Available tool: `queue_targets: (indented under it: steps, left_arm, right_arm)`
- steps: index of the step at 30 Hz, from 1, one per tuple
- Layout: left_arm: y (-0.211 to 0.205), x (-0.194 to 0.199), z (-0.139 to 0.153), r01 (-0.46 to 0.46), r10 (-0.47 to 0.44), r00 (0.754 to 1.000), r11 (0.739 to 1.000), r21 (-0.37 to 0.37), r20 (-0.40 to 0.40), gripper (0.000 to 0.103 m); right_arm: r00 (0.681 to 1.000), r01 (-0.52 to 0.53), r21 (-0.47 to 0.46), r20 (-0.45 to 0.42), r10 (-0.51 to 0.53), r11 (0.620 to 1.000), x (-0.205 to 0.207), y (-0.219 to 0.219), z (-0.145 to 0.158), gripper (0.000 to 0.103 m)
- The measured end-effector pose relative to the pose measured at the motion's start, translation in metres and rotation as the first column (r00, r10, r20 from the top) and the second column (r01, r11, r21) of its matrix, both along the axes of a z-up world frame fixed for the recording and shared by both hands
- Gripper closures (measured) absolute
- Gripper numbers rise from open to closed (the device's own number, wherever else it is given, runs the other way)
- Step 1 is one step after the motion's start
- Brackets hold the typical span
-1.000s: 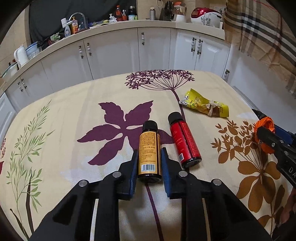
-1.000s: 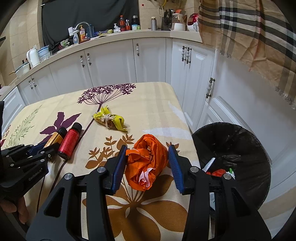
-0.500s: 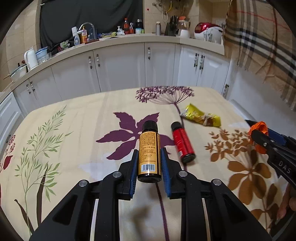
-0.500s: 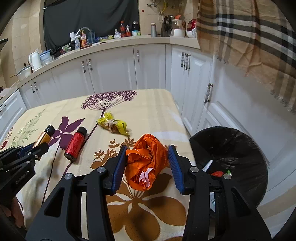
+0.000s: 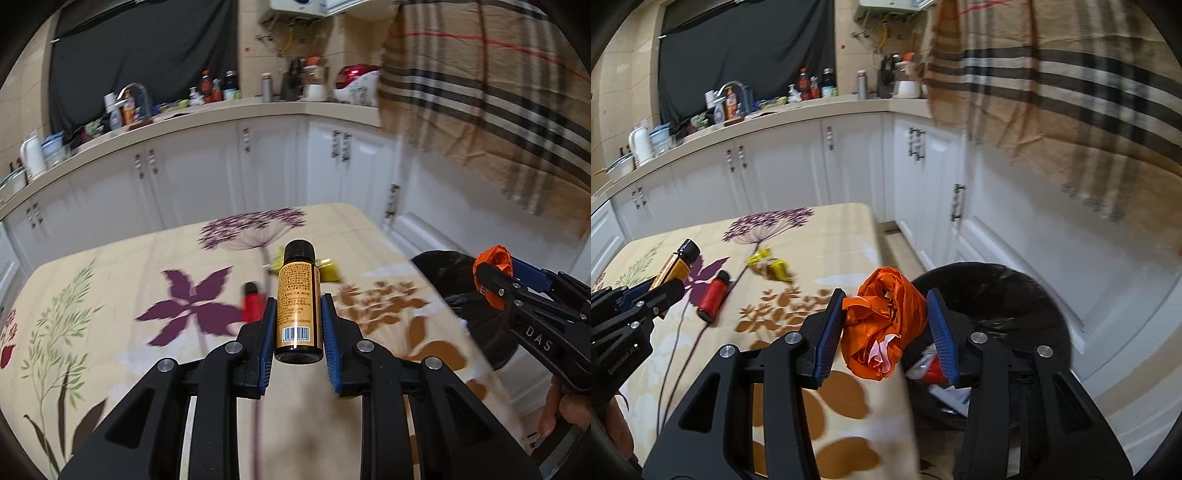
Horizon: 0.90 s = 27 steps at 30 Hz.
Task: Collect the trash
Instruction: 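Carry the orange bag and orange-labelled bottle toward the black bin, then open both tools to drop the orange bag and bottle into the bin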
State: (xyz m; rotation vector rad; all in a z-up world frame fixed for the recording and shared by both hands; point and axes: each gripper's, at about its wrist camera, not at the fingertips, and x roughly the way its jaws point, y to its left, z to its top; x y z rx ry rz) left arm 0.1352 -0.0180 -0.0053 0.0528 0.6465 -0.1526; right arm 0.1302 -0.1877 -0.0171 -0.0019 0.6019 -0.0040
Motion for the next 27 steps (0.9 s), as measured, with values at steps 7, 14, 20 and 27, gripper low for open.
queue_targets:
  steps: [7,14,20,27]
  left_arm:
    - [-0.052,0.004,0.004,0.101,-0.101,0.995,0.995,0.002,0.023,0.078]
    - [-0.092,0.012,0.003,0.169,-0.169,0.985,0.986,0.011,0.033,0.078]
    - [-0.119,0.023,-0.005,0.206,-0.206,0.978,0.978,0.024,0.023,0.078]
    - [-0.146,0.039,-0.015,0.233,-0.234,0.972,0.971,0.043,0.005,0.078]
  right_arm:
    - [0.996,0.088,-0.013,0.024,-0.088,0.996,-0.008,-0.043,0.006,0.059]
    - [0.988,0.156,-0.011,0.025,-0.155,0.988,-0.007,-0.077,0.004,0.059]
    - [0.98,0.2,-0.014,0.017,-0.199,0.98,-0.003,-0.097,-0.002,0.059]
    - [0.973,0.231,-0.001,0.002,-0.231,0.973,0.004,-0.114,-0.009,0.059]
